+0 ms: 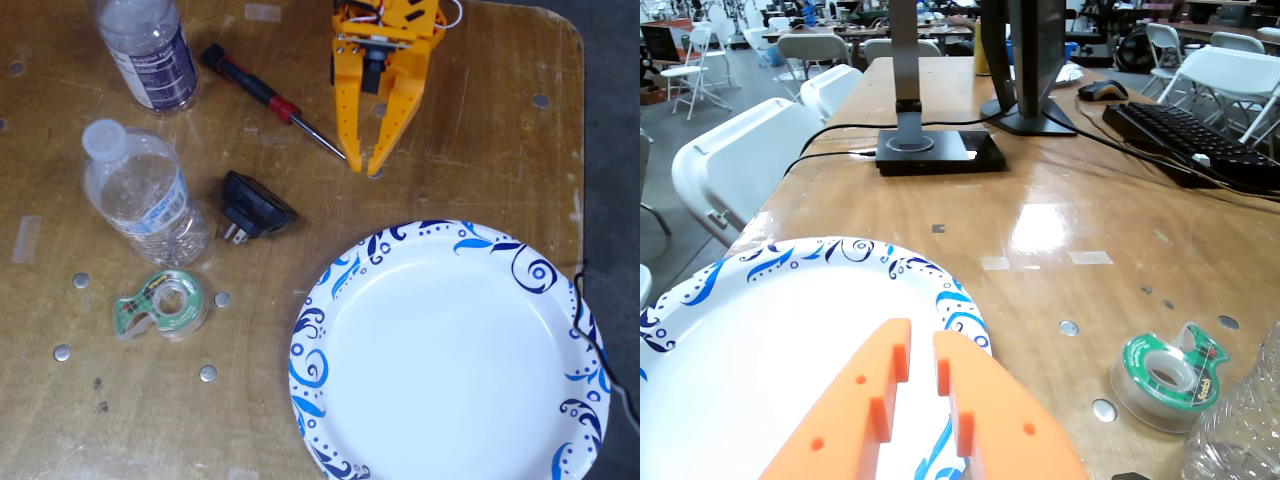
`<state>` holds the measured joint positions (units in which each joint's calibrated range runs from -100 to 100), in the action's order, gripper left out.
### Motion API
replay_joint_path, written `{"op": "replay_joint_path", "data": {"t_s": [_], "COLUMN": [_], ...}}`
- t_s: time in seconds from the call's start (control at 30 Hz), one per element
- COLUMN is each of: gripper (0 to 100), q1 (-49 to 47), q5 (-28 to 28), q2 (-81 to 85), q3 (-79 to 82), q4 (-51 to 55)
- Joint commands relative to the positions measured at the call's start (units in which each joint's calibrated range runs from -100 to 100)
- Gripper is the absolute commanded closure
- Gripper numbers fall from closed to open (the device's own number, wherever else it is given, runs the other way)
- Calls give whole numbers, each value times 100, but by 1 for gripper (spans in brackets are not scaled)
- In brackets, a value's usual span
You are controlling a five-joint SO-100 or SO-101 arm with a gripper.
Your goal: Move the bottles to the plate
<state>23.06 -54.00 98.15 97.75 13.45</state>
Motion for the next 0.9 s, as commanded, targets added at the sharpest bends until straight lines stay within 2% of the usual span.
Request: {"op": "replay_joint_path", "data": {"t_s": [0.0, 0.2, 0.87], "gripper": [96, 96, 96], "q1": [-953, -781, 459], "q5": [22, 22, 22], "q2": [67, 67, 67], "q3": [-9, 18, -172], "q4": [57, -770, -1179]}}
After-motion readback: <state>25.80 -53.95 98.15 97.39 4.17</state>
